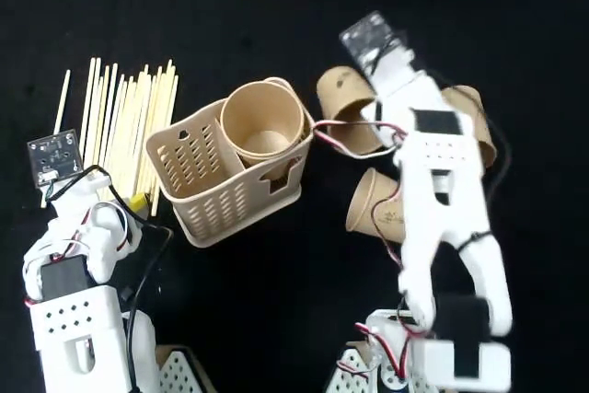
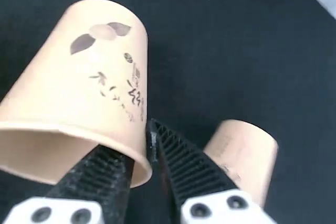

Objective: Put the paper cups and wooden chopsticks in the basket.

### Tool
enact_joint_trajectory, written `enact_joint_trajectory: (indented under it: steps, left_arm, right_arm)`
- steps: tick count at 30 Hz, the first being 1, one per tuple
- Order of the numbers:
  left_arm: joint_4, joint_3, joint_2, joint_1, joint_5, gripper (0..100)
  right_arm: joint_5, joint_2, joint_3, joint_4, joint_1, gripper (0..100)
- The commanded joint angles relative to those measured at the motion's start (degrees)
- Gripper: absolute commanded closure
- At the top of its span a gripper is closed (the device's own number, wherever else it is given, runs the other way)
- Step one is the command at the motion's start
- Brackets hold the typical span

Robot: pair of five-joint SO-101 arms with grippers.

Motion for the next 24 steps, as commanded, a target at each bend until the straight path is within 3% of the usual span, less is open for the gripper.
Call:
enact_joint_trajectory:
  steps: [1,11,18,24]
  left_arm:
    - [-1.1,-0.1,-0.4,0.0,0.6,74]
    - [-1.1,-0.1,-0.4,0.0,0.6,74]
    - [-1.1,-0.1,-0.4,0.0,0.6,74]
    - [-1.1,-0.1,-0.4,0.0,0.6,74]
  right_arm:
    - [-4.7,-8.3,-12.4,15.3,0.8,98.8]
    - [-10.3,-14.6,-38.5,40.5,-2.2,98.8]
    - [-10.3,-18.3,-49.5,52.1,-12.3,98.8]
    - [-10.3,-20.1,-51.4,55.3,-19.3,98.8]
